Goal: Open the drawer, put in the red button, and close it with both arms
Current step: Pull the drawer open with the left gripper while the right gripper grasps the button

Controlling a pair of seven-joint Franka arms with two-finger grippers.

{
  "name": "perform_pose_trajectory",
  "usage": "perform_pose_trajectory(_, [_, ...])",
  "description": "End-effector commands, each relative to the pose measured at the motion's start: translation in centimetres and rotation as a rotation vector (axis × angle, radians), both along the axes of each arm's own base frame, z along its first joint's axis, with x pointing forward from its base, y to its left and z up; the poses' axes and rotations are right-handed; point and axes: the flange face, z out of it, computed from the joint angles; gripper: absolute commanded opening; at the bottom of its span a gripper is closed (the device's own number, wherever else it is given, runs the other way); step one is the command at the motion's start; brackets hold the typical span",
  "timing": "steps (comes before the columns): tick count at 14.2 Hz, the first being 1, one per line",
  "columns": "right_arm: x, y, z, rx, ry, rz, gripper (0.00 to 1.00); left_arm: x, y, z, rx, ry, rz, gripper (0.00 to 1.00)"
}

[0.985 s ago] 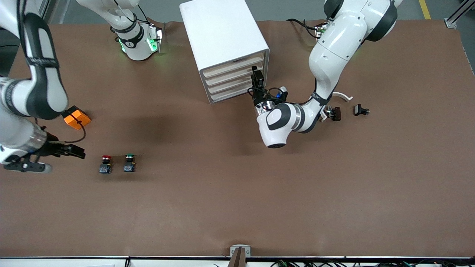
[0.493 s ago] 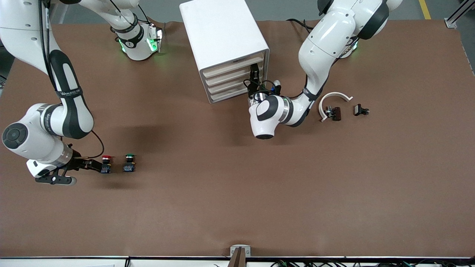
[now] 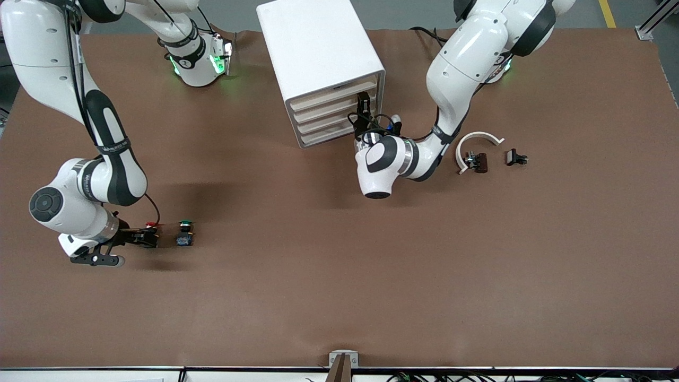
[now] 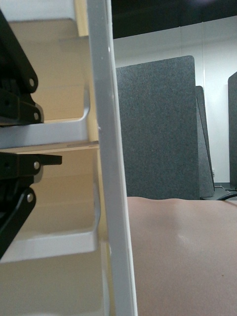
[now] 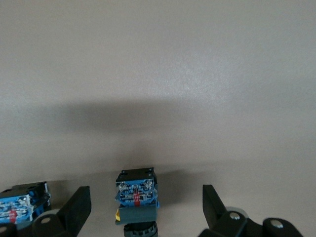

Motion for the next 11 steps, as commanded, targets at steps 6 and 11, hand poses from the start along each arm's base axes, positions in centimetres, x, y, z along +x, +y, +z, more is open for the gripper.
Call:
perform_pose_trajectory(6, [-0.3, 0.9, -1.8, 0.023, 0.039, -0.018, 1.0, 1.3, 0.9, 0.3, -0.029, -0.019, 0.025, 0.07])
perform_pose_trajectory(11, [-0.4, 1.2, -2.0, 0.025, 0.042, -0.014, 1.0, 3.7, 2.6, 0.5, -0.04, -0.036, 0.072, 0.11])
